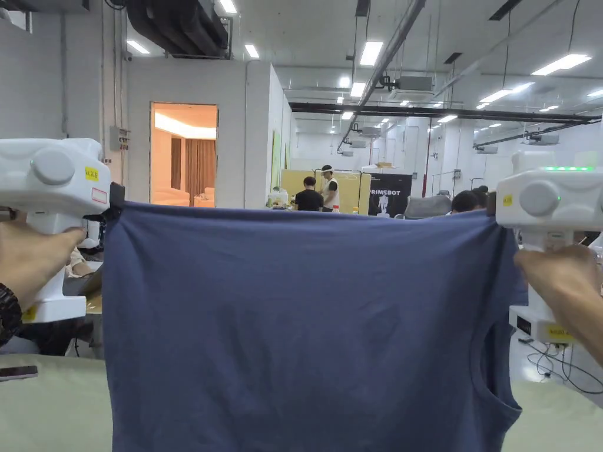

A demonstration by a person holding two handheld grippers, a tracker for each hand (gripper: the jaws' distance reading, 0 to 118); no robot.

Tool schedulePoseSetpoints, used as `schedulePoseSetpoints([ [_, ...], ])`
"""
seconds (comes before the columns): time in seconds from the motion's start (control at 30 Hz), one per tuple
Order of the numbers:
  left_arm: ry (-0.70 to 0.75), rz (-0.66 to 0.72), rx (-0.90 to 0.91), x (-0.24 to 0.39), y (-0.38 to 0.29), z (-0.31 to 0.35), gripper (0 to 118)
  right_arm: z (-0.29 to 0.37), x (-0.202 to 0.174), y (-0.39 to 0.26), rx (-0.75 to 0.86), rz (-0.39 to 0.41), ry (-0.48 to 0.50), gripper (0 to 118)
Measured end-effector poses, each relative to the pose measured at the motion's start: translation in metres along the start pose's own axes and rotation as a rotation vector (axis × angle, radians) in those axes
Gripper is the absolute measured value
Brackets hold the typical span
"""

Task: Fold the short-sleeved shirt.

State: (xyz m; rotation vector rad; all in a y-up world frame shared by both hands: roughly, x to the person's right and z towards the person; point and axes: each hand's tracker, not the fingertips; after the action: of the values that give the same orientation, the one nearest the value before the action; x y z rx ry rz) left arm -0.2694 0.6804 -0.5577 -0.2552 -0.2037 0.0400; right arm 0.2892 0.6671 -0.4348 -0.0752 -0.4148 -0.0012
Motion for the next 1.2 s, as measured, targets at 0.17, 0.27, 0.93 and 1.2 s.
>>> schedulePoseSetpoints([
  [0.17,0.014,-0.014,0.071,0.006,0.025,0.009,0,0.004,-0.003,0.028,0.061,0.018,-0.003,0],
  [0.27,0.021,-0.013,0.077,0.007,0.027,0.011,0,0.007,-0.003,0.03,0.073,0.015,-0.004,0],
  [0.93,-0.005,-0.007,-0.024,-0.014,-0.146,0.085,0,0.117,0.016,-0.138,-0.079,0.095,0.017,0],
  [1.2,-0.034,0.036,-0.113,-0.026,-0.251,0.141,0,0.18,0.027,-0.227,-0.184,0.113,0.049,0],
])
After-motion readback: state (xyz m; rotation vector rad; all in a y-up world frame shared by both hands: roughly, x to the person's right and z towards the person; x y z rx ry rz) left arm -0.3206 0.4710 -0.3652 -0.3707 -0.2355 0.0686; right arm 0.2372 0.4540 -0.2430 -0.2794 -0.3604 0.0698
